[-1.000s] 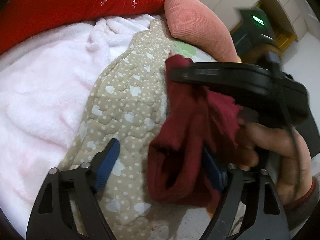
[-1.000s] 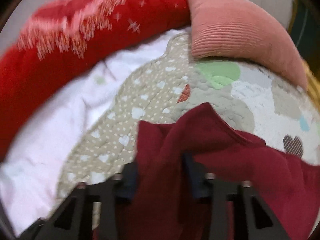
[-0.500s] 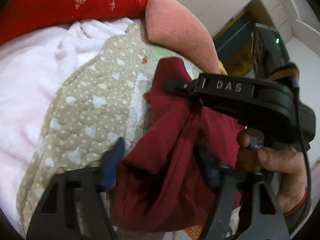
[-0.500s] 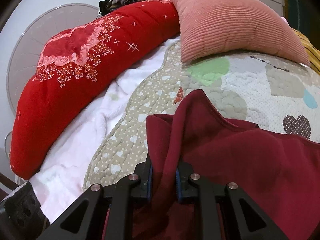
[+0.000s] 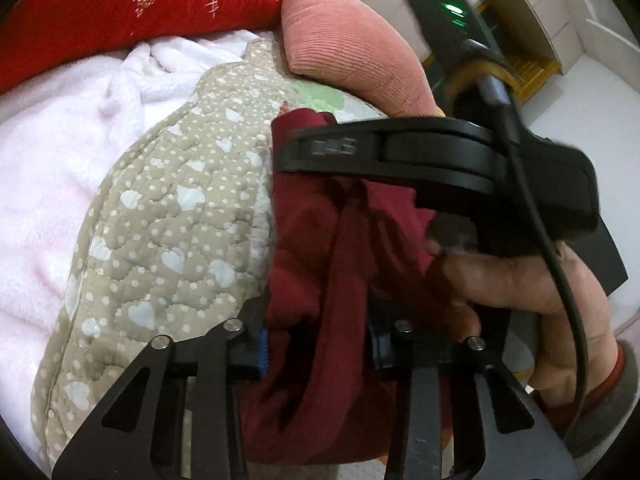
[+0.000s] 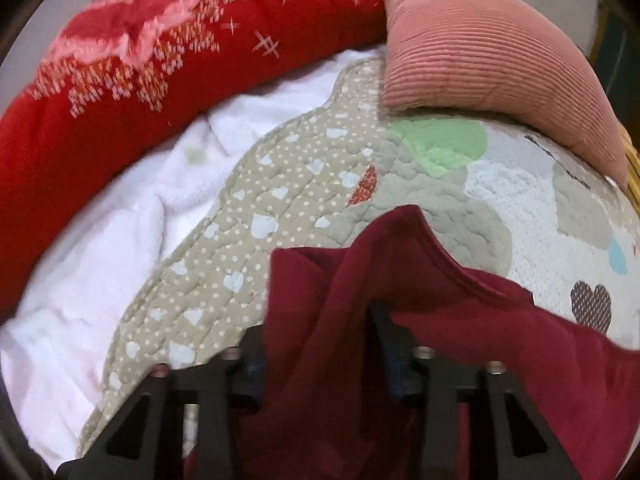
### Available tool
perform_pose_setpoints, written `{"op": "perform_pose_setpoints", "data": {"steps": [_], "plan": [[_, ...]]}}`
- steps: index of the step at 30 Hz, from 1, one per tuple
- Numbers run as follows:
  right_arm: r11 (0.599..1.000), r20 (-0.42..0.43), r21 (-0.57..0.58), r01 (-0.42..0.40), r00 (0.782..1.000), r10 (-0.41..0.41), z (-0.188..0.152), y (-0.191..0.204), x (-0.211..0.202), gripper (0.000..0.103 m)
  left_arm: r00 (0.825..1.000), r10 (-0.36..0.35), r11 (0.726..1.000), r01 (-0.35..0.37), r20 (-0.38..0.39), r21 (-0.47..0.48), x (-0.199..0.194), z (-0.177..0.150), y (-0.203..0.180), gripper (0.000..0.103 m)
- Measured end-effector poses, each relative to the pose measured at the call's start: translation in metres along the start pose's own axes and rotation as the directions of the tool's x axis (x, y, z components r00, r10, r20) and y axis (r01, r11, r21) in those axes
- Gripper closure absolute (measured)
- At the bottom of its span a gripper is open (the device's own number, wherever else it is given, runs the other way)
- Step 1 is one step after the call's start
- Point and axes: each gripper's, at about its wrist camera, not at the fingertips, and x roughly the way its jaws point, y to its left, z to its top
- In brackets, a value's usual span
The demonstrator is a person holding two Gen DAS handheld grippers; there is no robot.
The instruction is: Fold small clothes
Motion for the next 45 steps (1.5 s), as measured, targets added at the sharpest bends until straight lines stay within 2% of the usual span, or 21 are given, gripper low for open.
{"op": "perform_pose_setpoints", "data": {"steps": [1,4,7,11,15,18,22,25,33,36,38,39,41,42,43,45], "plan": [[1.000,0.014,0.015,-0.018,1.000,0.018,-0.003,-0.004,-0.005,0.082,1.000,-0.005,1.000,0.005,0.001,0.006,-0.002,-0.001,-0.002,0.074],[0.991,0.079,0.080,-0.109,0.992,0.103,-0.013,-0.021,-0.032,0.086,1.000,-0.021,0.999,0.021,0.016,0.034,-0.008,-0.001,-0.017,0.077],[0.974,0.152,0.123,-0.190,0.973,0.171,-0.024,-0.044,-0.066,0.086,0.999,-0.038,0.996,0.035,0.035,0.081,-0.016,-0.006,-0.040,0.079],[0.972,0.197,0.118,-0.202,0.965,0.176,-0.042,-0.064,-0.105,0.086,0.999,-0.012,0.990,0.006,0.038,0.143,-0.021,-0.015,-0.071,0.079],[0.975,0.222,0.105,-0.195,0.960,0.168,-0.057,-0.087,-0.137,0.087,1.000,-0.020,0.985,0.015,0.025,0.171,-0.019,-0.019,-0.106,0.079],[0.977,0.248,0.109,-0.182,0.957,0.150,-0.067,-0.108,-0.158,0.087,1.000,-0.013,0.969,0.006,0.027,0.246,-0.022,-0.029,-0.141,0.079],[0.979,0.278,0.128,-0.159,0.953,0.118,-0.084,-0.146,-0.185,0.087,0.999,-0.034,0.949,0.034,-0.005,0.314,-0.006,-0.036,-0.186,0.079],[0.982,0.271,0.148,-0.117,0.960,0.074,-0.096,-0.174,-0.195,0.087,0.999,-0.035,0.940,0.046,-0.038,0.339,0.015,-0.041,-0.208,0.079],[0.970,0.186,0.242,0.018,0.980,-0.065,-0.139,-0.242,-0.177,0.088,0.992,0.014,0.924,0.035,-0.126,0.381,0.076,-0.068,-0.252,0.078],[0.957,0.124,0.284,0.055,0.988,-0.094,-0.152,-0.258,-0.151,0.088,0.983,0.006,0.930,0.061,-0.183,0.362,0.080,-0.069,-0.253,0.069],[0.950,0.135,0.311,0.032,0.988,-0.077,-0.156,-0.264,-0.146,0.088,0.975,-0.020,0.924,0.103,-0.221,0.368,0.066,-0.068,-0.251,0.061],[0.944,0.150,0.328,0.016,0.986,-0.069,-0.158,-0.268,-0.150,0.086,0.973,-0.031,0.921,0.116,-0.227,0.372,0.058,-0.071,-0.253,0.060],[0.932,0.152,0.362,0.004,0.986,-0.063,-0.163,-0.273,-0.160,0.071,0.975,-0.051,0.907,0.135,-0.214,0.399,0.029,-0.072,-0.245,0.052],[0.927,0.148,0.375,0.012,0.986,-0.073,-0.167,-0.275,-0.166,0.060,0.981,-0.042,0.901,0.119,-0.190,0.417,0.017,-0.074,-0.240,0.049],[0.923,0.160,0.385,-0.004,0.985,-0.063,-0.173,-0.275,-0.176,0.055,0.988,-0.029,0.896,0.094,-0.153,0.434,0.009,-0.074,-0.232,0.045],[0.914,0.204,0.400,-0.075,0.979,-0.009,-0.189,-0.273,-0.197,0.054,0.997,0.002,0.890,0.036,-0.083,0.455,-0.006,-0.074,-0.218,0.045]]}}
